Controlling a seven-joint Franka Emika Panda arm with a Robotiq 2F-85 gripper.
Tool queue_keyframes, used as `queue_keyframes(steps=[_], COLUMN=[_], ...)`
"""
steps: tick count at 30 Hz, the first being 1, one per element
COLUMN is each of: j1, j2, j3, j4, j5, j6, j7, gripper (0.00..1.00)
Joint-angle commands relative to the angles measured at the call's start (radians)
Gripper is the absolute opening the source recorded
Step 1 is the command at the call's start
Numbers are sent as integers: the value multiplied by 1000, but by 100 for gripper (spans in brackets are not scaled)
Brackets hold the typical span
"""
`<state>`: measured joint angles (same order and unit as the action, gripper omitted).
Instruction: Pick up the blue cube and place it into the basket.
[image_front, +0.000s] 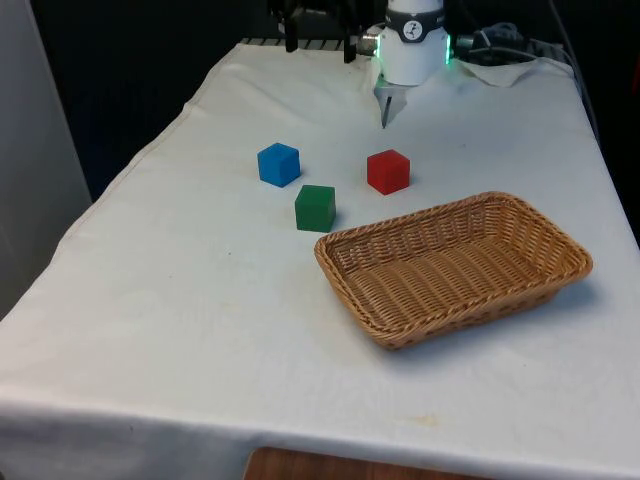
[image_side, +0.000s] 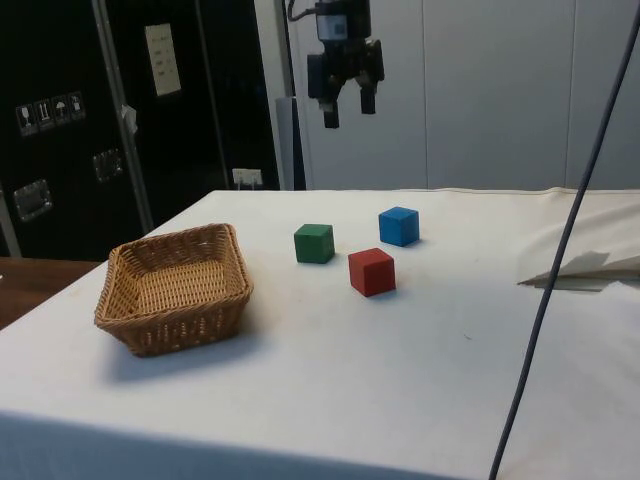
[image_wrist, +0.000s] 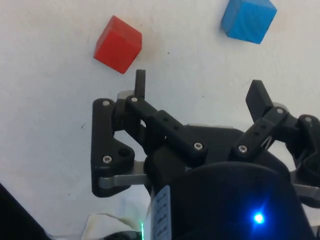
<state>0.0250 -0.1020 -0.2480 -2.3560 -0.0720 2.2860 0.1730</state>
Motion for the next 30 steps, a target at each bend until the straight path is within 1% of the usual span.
queue_keyframes(steps=[1,3,4,6,7,12,13,14,16,20,21,22,24,29,30], j1=[-2,-2,0,-3,-2,-5,-1,-5,-6,-7,-3,-8,-9,-10,-7], j2=[-2,3,1,9,11,26,25,29,38,50,48,56,63,78,79], j3=[-5,-13,-13,-27,-31,-56,-53,-61,-76,-95,-93,-103,-112,-132,-132], j4=[-11,-18,-16,-30,-32,-46,-38,-48,-56,-66,-60,-71,-78,-93,-88], j5=[13,13,2,13,13,8,2,7,3,-2,1,-3,-4,-7,-1], j6=[19,30,19,45,49,70,54,73,85,104,87,114,128,158,145], j7=[-12,-16,-7,-23,-26,-37,-27,-39,-44,-51,-48,-55,-60,-63,-65], gripper=[100,100,100,100,100,100,100,100,100,100,100,100,100,100,100])
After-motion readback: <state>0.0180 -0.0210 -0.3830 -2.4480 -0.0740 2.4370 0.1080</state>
